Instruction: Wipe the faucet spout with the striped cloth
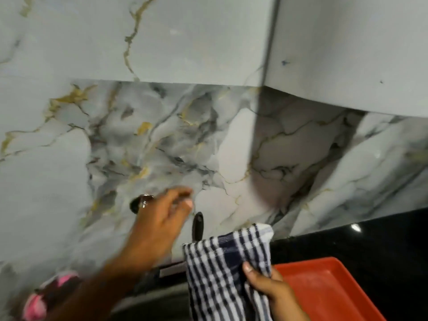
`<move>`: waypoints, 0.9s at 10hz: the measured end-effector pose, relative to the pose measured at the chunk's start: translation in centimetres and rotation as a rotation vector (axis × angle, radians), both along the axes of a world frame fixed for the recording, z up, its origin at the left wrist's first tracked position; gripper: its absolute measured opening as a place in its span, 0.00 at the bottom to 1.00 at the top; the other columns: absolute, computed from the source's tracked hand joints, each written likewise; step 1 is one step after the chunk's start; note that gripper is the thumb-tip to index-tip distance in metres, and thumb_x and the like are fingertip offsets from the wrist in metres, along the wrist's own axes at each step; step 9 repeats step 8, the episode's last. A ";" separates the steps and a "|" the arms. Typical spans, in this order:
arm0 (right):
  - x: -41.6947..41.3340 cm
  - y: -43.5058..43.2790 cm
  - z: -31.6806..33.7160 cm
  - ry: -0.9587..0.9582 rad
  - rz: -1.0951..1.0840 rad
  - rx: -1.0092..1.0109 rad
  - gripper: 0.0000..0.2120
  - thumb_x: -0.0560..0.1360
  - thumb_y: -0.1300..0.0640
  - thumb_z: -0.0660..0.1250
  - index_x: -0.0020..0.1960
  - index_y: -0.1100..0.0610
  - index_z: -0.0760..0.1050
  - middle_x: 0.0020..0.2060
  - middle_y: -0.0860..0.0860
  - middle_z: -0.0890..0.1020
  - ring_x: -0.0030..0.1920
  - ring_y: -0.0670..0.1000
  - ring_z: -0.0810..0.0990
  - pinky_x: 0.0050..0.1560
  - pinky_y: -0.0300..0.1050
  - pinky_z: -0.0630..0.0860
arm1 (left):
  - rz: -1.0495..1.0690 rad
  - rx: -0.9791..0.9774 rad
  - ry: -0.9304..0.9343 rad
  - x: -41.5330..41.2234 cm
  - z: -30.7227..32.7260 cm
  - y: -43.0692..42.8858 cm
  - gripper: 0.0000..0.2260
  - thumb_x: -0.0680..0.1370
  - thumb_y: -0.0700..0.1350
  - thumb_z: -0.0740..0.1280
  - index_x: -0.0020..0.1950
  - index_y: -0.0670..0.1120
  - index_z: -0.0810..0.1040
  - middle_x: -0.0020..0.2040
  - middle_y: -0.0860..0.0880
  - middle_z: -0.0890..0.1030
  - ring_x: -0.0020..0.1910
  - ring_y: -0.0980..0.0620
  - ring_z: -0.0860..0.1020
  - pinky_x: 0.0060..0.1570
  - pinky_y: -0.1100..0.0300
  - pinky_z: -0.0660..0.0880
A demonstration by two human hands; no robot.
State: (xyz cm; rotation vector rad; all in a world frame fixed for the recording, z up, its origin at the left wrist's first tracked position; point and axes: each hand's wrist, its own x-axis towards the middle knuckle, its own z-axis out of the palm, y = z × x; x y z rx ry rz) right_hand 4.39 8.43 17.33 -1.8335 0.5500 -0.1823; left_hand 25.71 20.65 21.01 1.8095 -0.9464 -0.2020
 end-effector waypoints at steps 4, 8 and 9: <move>-13.0 -14.2 -9.0 0.216 -0.383 0.646 0.12 0.74 0.61 0.67 0.56 0.59 0.81 0.51 0.58 0.86 0.52 0.59 0.85 0.61 0.57 0.76 | 0.031 0.310 1.219 -21.0 -19.3 -13.7 0.12 0.78 0.37 0.69 0.61 0.45 0.80 0.56 0.43 0.85 0.55 0.41 0.83 0.58 0.42 0.79; -15.9 -23.7 -22.0 0.340 -0.822 0.431 0.16 0.58 0.58 0.75 0.44 0.60 0.79 0.40 0.61 0.83 0.35 0.55 0.78 0.38 0.46 0.73 | 0.016 0.380 1.441 -24.4 -22.0 -22.7 0.15 0.79 0.36 0.63 0.66 0.39 0.74 0.54 0.38 0.81 0.50 0.41 0.79 0.46 0.51 0.76; -15.9 -23.7 -22.0 0.340 -0.822 0.431 0.16 0.58 0.58 0.75 0.44 0.60 0.79 0.40 0.61 0.83 0.35 0.55 0.78 0.38 0.46 0.73 | 0.016 0.380 1.441 -24.4 -22.0 -22.7 0.15 0.79 0.36 0.63 0.66 0.39 0.74 0.54 0.38 0.81 0.50 0.41 0.79 0.46 0.51 0.76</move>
